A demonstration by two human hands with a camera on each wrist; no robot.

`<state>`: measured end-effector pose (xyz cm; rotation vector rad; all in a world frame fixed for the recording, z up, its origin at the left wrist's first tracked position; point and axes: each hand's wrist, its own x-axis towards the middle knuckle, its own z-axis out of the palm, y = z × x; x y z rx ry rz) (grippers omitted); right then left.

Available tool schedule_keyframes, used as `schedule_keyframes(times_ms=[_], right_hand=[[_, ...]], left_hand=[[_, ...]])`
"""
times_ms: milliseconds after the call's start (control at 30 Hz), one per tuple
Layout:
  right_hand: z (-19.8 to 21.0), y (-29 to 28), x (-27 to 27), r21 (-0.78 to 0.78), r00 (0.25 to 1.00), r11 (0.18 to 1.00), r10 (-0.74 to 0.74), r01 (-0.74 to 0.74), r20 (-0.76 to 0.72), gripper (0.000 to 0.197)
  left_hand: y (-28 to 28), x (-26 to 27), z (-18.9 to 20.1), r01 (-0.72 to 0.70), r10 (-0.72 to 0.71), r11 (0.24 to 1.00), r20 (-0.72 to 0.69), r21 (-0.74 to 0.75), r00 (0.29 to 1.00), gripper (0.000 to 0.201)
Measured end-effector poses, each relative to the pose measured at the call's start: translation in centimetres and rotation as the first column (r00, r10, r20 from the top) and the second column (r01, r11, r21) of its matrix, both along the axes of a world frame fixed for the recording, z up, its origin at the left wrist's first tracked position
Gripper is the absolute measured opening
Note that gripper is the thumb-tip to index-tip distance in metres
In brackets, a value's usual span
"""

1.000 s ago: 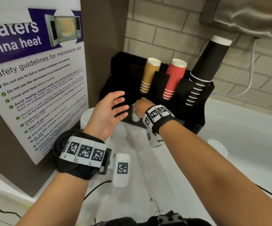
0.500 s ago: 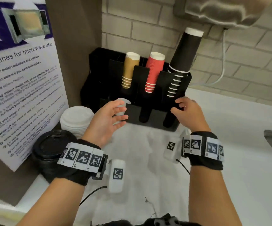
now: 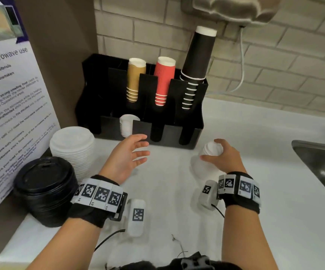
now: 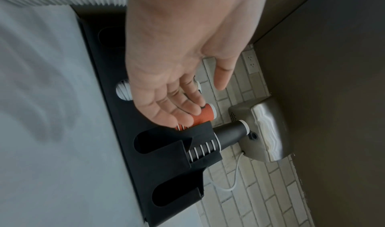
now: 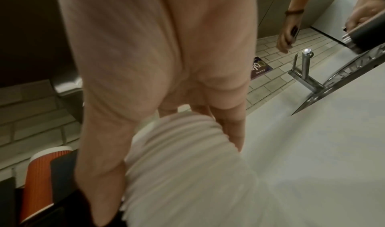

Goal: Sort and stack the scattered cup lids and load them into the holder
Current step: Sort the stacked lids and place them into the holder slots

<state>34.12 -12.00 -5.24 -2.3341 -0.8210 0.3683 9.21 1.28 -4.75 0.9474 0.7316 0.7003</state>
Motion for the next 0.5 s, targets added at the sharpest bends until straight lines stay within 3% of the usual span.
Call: schedule_keyframes(times_ms=[200, 333, 400, 500], right_hand=[[0.8, 0.1, 0.4, 0.074, 0.999, 0.997, -0.004, 0.001, 0.046, 0.072], [3.3, 0.7, -0.7, 0.227, 0.992, 0.971, 0.056, -0.080, 0.111, 0.067], [4.5, 1.5, -2.6, 0.331, 0.985, 0.928, 0.160, -0.174, 0.067, 0.062], [5.0, 3.2, -6.2, 0.437, 0.913, 0.825, 0.408, -0.359, -0.021, 0.057]], left_hand=[[0.0, 0.1, 0.0, -0.003, 0.003, 1.000, 0.001, 0.023, 1.000, 0.018], [-0.1, 0.5, 0.2, 0.042, -0.040, 0.994, -0.024, 0.104, 0.999, 0.018], [-0.6, 1.1, 0.4, 0.102, -0.100, 0.988, -0.022, 0.113, 0.995, 0.022], [-1.2, 1.9, 0.6, 0.216, -0.219, 0.975, 0.055, 0.051, 0.974, 0.056]])
